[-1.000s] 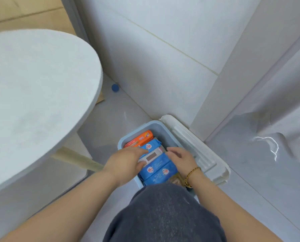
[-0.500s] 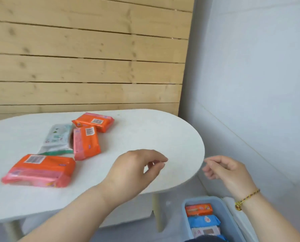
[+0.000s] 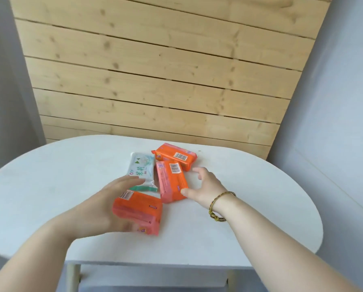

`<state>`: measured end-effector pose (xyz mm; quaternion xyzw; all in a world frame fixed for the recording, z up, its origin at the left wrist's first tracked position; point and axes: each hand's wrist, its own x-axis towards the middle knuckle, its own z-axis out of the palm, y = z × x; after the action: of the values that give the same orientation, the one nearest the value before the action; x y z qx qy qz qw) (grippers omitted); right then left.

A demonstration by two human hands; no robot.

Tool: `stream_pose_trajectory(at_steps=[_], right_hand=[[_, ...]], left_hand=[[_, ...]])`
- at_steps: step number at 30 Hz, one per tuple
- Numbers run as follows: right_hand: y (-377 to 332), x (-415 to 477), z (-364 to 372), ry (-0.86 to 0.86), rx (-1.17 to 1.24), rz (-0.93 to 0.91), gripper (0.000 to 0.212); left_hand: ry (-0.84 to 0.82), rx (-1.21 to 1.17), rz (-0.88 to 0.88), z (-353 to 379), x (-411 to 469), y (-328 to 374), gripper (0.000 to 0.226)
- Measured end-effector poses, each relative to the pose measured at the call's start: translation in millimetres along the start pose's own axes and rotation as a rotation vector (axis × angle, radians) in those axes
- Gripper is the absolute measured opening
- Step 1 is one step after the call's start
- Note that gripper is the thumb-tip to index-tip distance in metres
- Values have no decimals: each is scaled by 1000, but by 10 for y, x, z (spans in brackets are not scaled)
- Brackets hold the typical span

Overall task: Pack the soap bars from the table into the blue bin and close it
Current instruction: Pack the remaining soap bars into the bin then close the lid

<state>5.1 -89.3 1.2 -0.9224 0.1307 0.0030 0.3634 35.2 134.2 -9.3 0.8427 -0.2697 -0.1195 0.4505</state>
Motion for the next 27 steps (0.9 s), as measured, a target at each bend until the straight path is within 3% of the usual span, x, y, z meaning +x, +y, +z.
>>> stream_pose_trajectory(at_steps=[3, 9, 16, 20, 27], right_hand=[[-214, 210, 215, 15, -65, -7, 72], [-348, 477, 515, 11, -215, 61, 91], [-423, 565, 541, -95, -328, 188, 109], [-408, 540, 556, -99, -398, 186, 101], [-279, 402, 514, 5, -278, 117, 92]], left_hand=[[-94, 242, 54, 3, 68, -108, 90], [-150, 605, 48, 61, 111, -244, 87], [-66, 654, 26, 98, 152, -289, 83], [-8, 665, 62, 73, 158, -287, 80], [75, 584, 60, 4, 57, -109, 71]])
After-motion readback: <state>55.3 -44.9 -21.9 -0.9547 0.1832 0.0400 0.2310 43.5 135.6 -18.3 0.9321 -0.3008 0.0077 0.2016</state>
